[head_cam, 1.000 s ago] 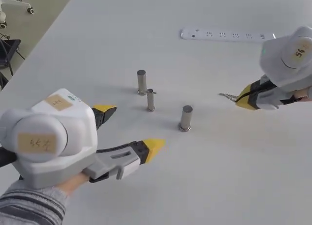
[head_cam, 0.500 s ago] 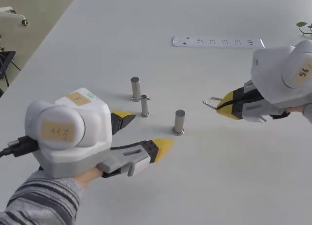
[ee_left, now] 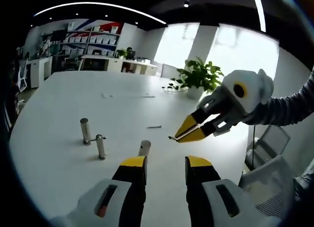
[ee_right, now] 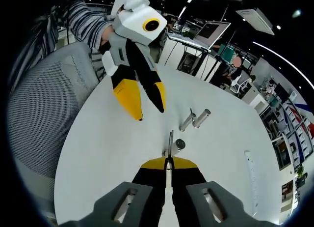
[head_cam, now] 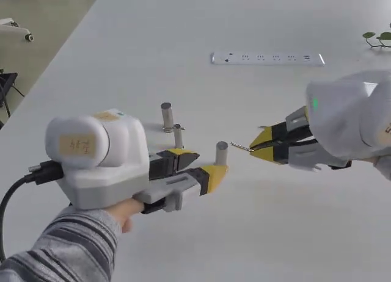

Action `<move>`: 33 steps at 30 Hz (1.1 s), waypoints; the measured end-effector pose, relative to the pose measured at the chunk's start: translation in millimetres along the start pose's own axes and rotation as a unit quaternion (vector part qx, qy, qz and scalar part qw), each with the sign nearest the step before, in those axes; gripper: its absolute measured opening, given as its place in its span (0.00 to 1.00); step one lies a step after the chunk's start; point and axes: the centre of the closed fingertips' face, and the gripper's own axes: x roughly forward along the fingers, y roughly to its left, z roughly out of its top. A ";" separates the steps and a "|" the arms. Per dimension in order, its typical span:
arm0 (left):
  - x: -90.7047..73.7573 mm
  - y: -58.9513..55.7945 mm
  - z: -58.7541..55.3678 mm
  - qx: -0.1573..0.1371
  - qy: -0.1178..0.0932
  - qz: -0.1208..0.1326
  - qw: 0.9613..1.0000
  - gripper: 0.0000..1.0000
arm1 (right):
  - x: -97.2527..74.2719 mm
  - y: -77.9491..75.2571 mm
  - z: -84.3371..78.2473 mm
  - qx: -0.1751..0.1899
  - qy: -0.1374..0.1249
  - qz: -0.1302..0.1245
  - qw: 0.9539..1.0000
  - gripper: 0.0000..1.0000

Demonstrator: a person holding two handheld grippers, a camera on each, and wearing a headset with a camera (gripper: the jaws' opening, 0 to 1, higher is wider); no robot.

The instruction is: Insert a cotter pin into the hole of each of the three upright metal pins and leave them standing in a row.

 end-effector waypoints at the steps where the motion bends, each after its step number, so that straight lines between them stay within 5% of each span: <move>1: 1.0 -1.4 0.6 -0.006 -0.001 -0.004 1.000 0.26 | -0.1 2.5 2.1 -0.007 -0.002 0.002 1.000 0.00; 14: 4.3 -17.3 6.5 -0.075 -0.016 -0.042 0.996 0.15 | -2.0 16.6 20.5 -0.065 -0.021 0.012 0.998 0.00; 33: 4.6 -22.8 8.8 -0.094 -0.026 -0.049 0.994 0.00 | -1.2 16.9 32.5 -0.076 -0.038 0.002 0.996 0.00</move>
